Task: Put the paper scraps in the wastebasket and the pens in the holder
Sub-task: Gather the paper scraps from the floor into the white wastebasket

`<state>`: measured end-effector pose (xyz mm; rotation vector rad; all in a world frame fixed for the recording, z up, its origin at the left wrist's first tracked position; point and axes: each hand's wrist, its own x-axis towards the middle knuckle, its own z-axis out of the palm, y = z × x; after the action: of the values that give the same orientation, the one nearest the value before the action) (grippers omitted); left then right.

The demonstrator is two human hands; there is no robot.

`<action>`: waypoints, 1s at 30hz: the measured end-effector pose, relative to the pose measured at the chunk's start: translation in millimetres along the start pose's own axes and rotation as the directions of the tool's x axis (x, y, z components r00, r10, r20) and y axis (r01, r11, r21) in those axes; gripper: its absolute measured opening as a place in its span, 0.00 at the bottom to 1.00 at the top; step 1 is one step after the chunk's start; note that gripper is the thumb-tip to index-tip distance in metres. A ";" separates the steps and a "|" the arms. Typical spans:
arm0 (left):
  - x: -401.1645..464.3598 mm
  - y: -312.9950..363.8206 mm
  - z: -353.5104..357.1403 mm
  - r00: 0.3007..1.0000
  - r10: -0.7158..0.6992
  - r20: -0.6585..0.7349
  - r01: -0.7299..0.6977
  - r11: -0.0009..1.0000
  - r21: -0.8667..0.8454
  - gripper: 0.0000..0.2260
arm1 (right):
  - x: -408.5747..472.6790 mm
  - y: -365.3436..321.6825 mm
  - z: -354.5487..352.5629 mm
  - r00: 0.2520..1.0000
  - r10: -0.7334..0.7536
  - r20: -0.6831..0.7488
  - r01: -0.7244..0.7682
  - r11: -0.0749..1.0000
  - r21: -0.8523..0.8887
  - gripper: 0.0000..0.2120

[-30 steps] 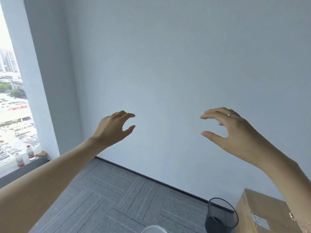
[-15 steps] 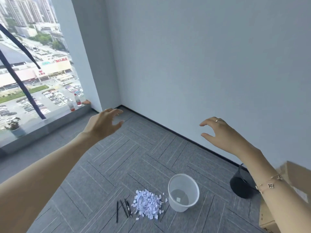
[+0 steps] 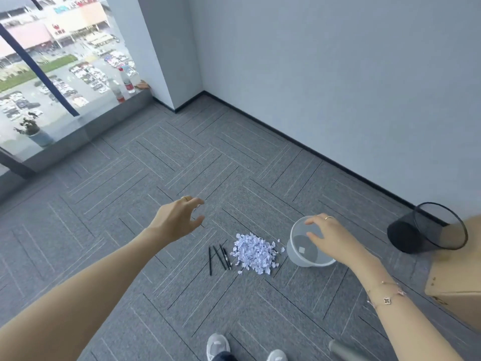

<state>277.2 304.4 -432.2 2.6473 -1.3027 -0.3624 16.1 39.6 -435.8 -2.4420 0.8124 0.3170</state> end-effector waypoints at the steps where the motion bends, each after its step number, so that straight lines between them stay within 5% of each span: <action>1: 2.0 -5.6 14.4 1.000 -0.009 0.023 0.009 1.000 -0.008 0.18 | 9.5 4.0 16.0 1.000 0.013 0.019 -0.014 1.000 0.010 0.14; 8: 19.9 -35.6 122.4 0.984 -0.062 0.166 0.064 0.998 -0.010 0.18 | 76.8 37.3 125.3 0.990 0.019 0.142 -0.032 0.995 0.091 0.12; 17: 78.4 -53.8 286.9 0.979 -0.098 0.178 0.119 0.986 -0.115 0.17 | 171.4 101.2 259.2 0.975 -0.046 0.219 0.022 0.994 0.111 0.18; 30: 183.0 -92.3 602.1 0.978 0.033 0.204 -0.025 0.999 -0.045 0.19 | 322.9 237.5 509.2 0.943 -0.153 0.295 0.157 0.988 0.010 0.20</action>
<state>280.5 188.3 -1057.5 2.6092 -1.3722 -0.6658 100.9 10.4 -1077.6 -2.3756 0.4871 0.6106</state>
